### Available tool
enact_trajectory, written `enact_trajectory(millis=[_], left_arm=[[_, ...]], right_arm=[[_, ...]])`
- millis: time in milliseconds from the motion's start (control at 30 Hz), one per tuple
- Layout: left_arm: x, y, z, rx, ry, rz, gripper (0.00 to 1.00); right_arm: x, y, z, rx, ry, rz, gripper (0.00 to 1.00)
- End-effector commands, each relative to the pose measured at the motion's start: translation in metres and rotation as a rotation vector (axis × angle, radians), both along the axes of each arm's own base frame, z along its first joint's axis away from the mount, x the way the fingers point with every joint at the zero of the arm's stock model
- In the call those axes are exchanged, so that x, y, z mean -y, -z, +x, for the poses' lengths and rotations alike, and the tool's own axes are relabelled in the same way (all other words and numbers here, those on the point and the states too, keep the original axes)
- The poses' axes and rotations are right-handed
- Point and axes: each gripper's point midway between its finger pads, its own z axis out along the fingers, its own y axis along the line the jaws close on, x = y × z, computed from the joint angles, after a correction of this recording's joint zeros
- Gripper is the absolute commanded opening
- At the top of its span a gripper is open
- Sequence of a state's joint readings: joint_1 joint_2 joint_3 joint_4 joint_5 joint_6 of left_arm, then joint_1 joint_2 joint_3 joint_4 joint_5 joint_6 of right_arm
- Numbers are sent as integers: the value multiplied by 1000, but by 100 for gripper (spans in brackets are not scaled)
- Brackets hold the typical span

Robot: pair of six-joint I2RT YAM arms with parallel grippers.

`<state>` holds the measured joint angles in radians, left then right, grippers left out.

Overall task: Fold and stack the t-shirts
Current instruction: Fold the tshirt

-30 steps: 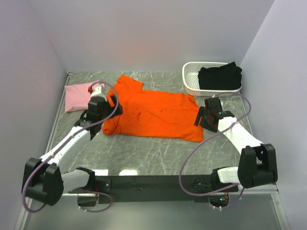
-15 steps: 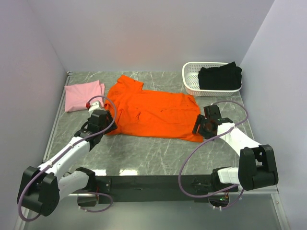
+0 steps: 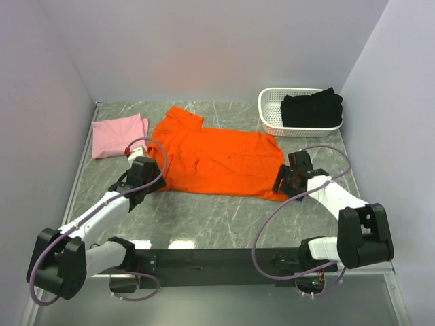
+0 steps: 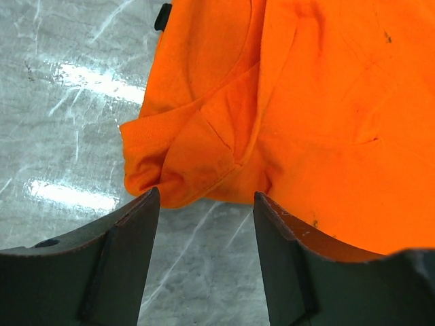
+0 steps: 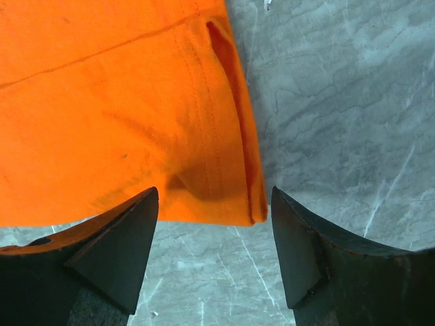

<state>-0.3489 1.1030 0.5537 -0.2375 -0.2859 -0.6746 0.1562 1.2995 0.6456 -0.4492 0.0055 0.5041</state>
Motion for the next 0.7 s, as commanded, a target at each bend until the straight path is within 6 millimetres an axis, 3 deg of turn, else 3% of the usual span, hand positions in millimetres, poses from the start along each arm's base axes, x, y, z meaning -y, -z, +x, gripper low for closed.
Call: enact_trajectory(millis=[0,233,467,667], left_arm=[[6,-5,-1,26,12,-33,63],[10,6,-6,-16,25,-35,64],[8,9,4,-40,7,-5,59],[4,4,11,-39,-9,28,47]], right_arm=[[0,-2,5,22,12,10,73],[-1,-3,6,25,11,10,73],[-1,-3,6,28,12,11,73],[-1,-5,6,36,13,13,72]])
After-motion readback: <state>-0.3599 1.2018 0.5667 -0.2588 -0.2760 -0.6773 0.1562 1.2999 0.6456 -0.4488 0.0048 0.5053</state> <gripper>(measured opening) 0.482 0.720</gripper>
